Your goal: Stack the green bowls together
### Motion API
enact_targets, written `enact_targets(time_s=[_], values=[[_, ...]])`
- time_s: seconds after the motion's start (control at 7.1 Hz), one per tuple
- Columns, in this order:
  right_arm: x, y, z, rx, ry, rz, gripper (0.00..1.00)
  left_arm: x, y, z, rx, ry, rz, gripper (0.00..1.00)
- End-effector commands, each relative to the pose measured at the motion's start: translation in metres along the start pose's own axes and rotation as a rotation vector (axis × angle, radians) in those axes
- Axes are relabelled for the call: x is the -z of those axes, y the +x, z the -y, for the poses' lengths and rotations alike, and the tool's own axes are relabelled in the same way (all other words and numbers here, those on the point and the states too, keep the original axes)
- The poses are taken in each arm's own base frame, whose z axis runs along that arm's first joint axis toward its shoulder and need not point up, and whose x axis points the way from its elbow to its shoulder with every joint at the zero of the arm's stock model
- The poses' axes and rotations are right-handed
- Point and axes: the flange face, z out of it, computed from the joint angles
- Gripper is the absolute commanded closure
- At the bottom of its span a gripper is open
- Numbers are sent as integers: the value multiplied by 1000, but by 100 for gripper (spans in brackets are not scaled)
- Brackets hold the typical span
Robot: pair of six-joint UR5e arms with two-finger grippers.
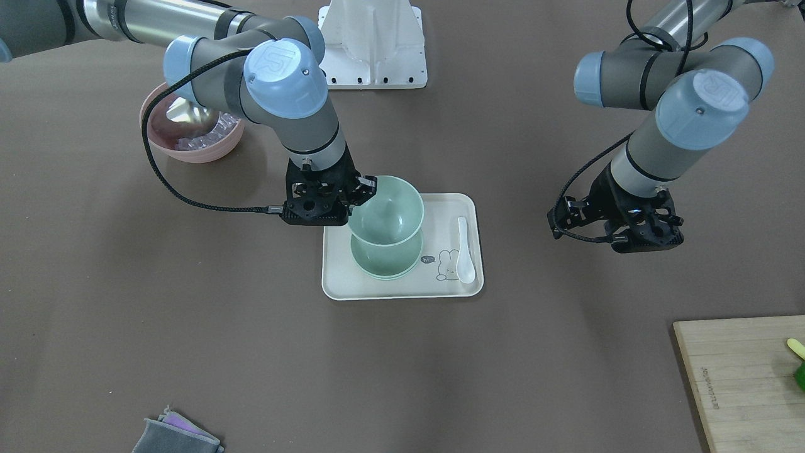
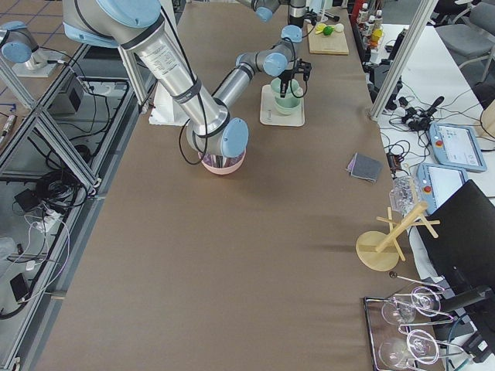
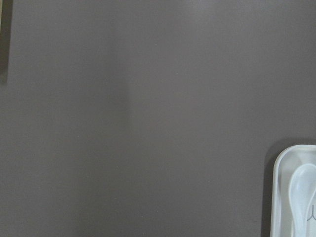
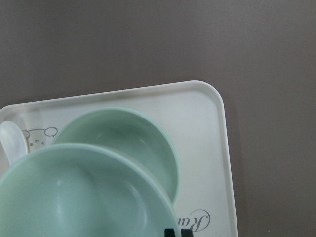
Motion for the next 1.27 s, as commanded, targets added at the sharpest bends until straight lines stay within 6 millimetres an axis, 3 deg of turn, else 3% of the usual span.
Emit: enact_targets(time_s=[0.0, 0.7, 1.13], values=[[-24, 3, 12, 1, 6, -2, 100, 0, 0, 0, 0, 0, 0, 2], [-47, 2, 6, 4, 6, -34, 100, -2, 1, 0, 0, -3, 1, 2], [-44, 2, 9, 5, 18, -15, 100, -1, 3, 1, 0, -1, 1, 2]])
